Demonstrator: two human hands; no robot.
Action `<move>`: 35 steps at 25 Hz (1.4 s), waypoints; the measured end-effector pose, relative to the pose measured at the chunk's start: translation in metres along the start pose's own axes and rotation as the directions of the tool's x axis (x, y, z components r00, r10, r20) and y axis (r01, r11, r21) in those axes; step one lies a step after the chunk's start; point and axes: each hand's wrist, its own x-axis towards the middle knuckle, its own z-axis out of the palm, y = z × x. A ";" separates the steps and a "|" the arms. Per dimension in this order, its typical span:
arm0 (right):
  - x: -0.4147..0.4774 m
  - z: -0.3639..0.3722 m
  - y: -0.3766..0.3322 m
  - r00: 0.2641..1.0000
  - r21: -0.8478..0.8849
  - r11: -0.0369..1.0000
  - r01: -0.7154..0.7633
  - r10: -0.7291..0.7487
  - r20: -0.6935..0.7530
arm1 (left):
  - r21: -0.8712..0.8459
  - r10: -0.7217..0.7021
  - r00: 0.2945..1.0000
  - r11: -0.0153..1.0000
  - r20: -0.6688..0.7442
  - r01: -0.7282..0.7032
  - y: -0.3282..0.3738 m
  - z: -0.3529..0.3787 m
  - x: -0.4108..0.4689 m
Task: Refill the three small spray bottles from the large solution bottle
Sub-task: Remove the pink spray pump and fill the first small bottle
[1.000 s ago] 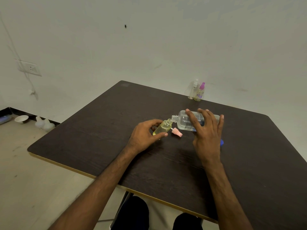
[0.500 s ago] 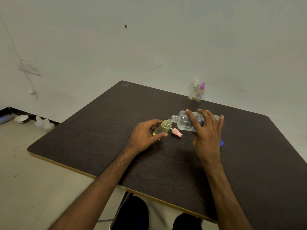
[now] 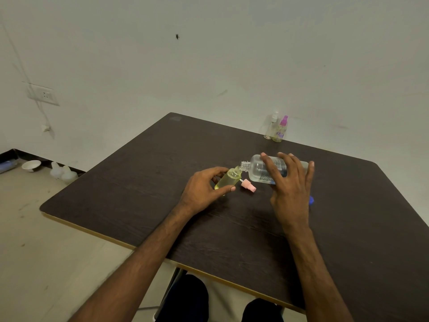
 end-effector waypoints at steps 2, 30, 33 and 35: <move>0.000 0.001 0.001 1.000 0.006 1.000 0.004 -0.004 -0.008 | 0.004 -0.005 1.000 1.000 0.002 0.005 0.000 0.000 0.000; -0.007 0.029 0.004 0.774 0.758 0.365 -0.541 0.569 0.279 | -0.103 -0.062 0.998 0.993 0.010 0.063 0.000 0.002 -0.001; -0.006 0.030 0.005 0.775 0.741 0.374 -0.558 0.554 0.304 | -0.097 -0.068 0.998 0.993 0.012 0.069 0.001 0.001 -0.001; -0.006 0.031 0.007 0.778 0.731 0.373 -0.572 0.531 0.337 | -0.102 -0.073 0.997 0.992 0.017 0.075 0.001 0.001 0.000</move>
